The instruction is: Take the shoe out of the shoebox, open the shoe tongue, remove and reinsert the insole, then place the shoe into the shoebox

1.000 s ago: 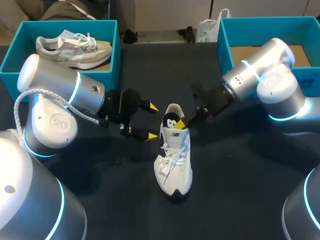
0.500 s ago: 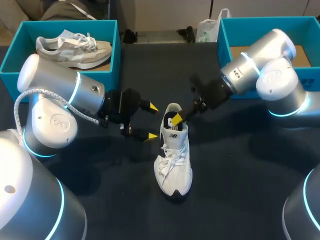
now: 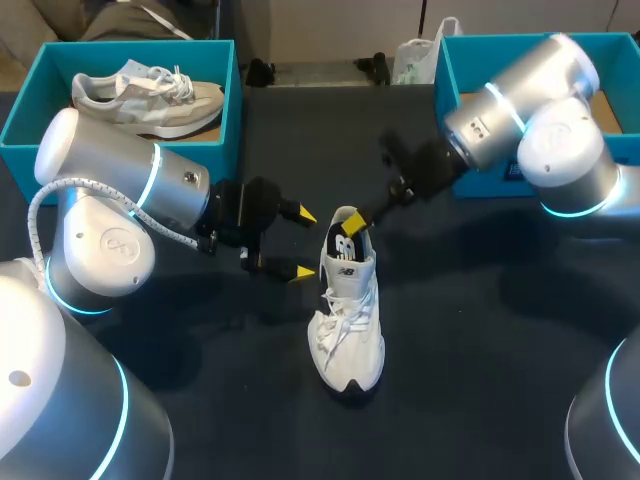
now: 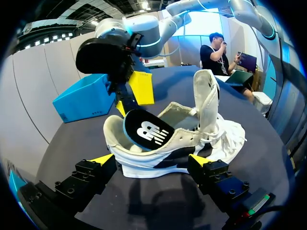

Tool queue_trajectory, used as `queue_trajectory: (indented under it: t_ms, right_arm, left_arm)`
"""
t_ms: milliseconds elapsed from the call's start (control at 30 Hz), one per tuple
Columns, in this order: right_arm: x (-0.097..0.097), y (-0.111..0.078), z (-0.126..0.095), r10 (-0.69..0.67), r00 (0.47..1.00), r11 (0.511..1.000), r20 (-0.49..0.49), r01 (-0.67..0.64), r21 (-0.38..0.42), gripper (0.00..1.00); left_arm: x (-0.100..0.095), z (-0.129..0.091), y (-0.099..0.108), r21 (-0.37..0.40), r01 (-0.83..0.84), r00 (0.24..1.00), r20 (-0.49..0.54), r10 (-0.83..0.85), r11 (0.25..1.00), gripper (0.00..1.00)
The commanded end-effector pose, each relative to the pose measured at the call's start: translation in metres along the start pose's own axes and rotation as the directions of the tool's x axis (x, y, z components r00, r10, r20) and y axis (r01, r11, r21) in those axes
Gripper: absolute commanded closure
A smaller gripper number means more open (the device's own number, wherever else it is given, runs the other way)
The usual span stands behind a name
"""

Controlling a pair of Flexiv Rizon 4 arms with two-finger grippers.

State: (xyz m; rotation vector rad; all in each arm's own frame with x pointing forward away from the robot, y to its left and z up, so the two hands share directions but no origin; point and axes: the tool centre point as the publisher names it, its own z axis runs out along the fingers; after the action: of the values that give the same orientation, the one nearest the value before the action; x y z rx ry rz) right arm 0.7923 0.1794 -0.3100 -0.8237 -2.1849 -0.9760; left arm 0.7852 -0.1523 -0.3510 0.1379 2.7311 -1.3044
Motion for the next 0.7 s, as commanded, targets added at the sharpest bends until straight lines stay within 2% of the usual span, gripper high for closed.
queue_trajectory:
  t_ms: [33, 300, 700]
  right_arm:
    - [0.006, 0.010, -0.011, -0.016, 1.000, 1.000, 0.019, 0.016, 0.011, 0.58]
    - [0.010, 0.020, -0.028, -0.048, 0.997, 0.999, 0.056, 0.048, 0.003, 0.56]
    - [0.022, 0.020, -0.080, -0.041, 0.980, 0.998, 0.196, 0.050, -0.039, 0.57]
  left_arm:
    - [0.000, 0.000, -0.001, -0.003, 0.000, 1.000, -0.001, 0.000, 1.000, 0.00]
    - [0.000, 0.000, -0.001, -0.003, 0.000, 1.000, -0.001, 0.000, 1.000, 0.00]
    - [0.000, 0.000, -0.001, -0.003, 0.000, 1.000, -0.001, 0.000, 1.000, 0.00]
